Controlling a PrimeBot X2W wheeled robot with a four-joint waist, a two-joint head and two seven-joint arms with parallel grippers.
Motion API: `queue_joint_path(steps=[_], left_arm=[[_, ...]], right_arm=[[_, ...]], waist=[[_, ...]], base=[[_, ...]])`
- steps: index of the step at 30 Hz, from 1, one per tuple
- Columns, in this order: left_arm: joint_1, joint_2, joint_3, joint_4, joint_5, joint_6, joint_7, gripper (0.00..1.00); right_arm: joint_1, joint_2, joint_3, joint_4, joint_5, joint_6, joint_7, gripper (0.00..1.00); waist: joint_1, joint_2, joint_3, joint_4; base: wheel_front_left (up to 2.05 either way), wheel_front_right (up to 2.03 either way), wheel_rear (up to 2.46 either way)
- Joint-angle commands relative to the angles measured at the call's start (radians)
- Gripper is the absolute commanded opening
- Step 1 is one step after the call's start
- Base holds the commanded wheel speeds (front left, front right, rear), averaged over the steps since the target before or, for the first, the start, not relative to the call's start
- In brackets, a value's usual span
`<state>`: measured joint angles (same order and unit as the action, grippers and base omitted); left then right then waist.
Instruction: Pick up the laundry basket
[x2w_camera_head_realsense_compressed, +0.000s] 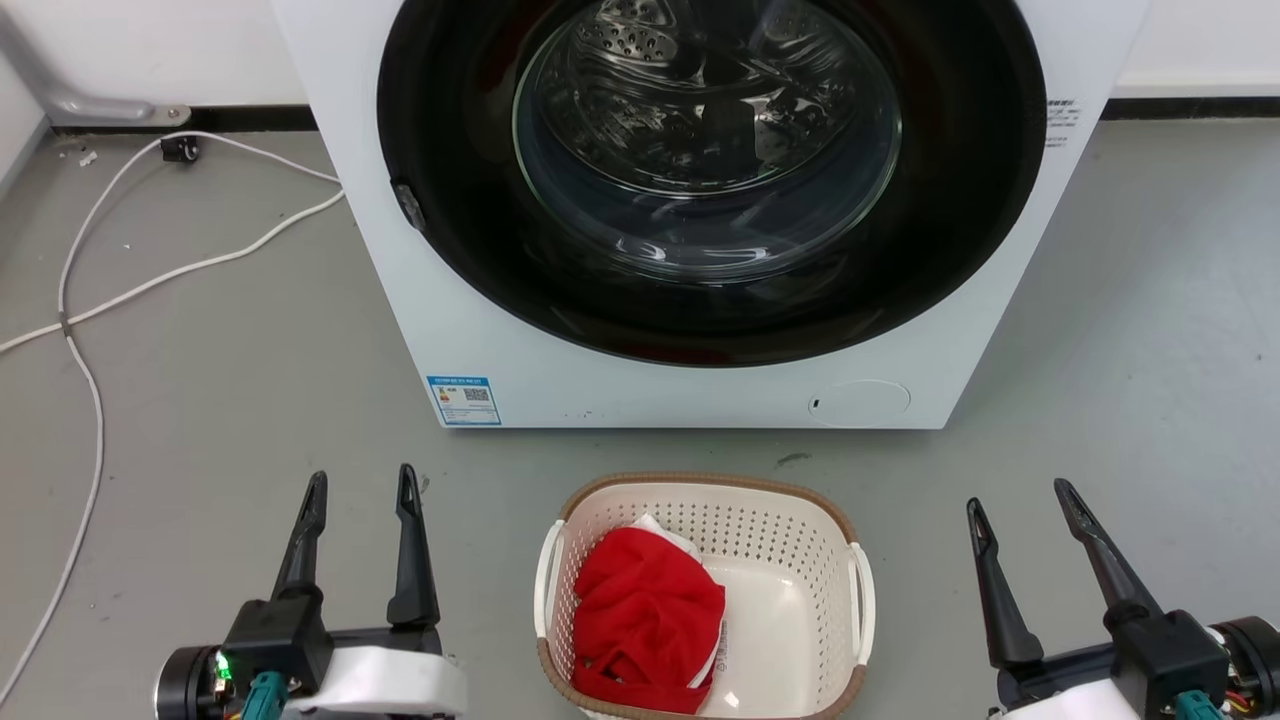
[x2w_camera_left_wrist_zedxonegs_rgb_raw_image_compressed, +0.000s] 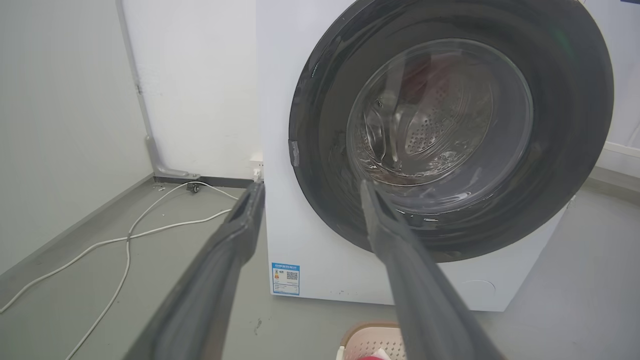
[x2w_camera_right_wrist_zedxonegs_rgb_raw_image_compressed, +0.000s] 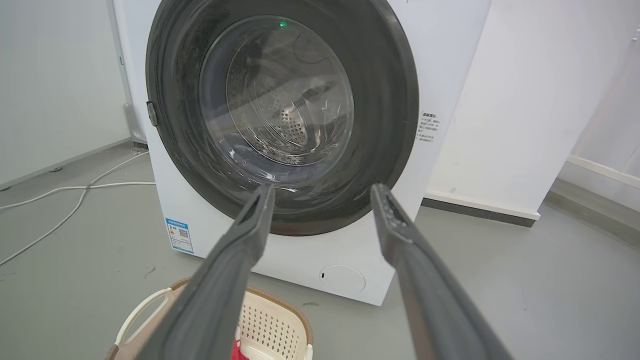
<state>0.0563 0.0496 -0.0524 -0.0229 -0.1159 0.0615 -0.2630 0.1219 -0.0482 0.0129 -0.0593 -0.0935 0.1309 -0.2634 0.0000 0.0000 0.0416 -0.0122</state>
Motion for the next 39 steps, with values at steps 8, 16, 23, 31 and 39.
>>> queue_joint_path(steps=[8, 16, 23, 31, 39], left_arm=[[-0.136, 0.001, 0.027, 0.097, 0.019, -0.066, -0.003, 1.00], [-0.328, 0.021, 0.040, 0.303, 0.047, -0.150, -0.003, 1.00], [-0.503, 0.049, 0.022, 0.521, 0.047, -0.176, -0.003, 1.00], [-0.650, 0.068, -0.031, 0.729, 0.058, -0.187, -0.003, 1.00], [-0.790, 0.073, -0.092, 0.949, 0.046, -0.190, -0.003, 1.00]], right_arm=[[-0.125, -0.003, 0.032, 0.094, -0.037, 0.000, -0.002, 1.00], [-0.315, -0.003, 0.043, 0.303, -0.070, 0.000, -0.002, 1.00], [-0.491, -0.002, 0.057, 0.545, -0.116, 0.000, -0.002, 1.00], [-0.641, -0.002, 0.055, 0.776, -0.131, 0.000, -0.002, 1.00], [-0.766, -0.002, 0.098, 0.950, -0.117, 0.000, -0.002, 1.00]], waist=[[0.0000, 0.0000, 0.083, -0.006], [0.0000, 0.0000, 0.216, -0.019], [0.0000, 0.0000, 0.335, -0.034], [0.0000, 0.0000, 0.430, -0.044], [0.0000, 0.0000, 0.523, -0.055]], base=[[0.00, 0.00, 0.00], [0.00, 0.00, 0.00], [0.00, 0.00, 0.00], [0.00, 0.00, 0.00], [0.00, 0.00, 0.00]])
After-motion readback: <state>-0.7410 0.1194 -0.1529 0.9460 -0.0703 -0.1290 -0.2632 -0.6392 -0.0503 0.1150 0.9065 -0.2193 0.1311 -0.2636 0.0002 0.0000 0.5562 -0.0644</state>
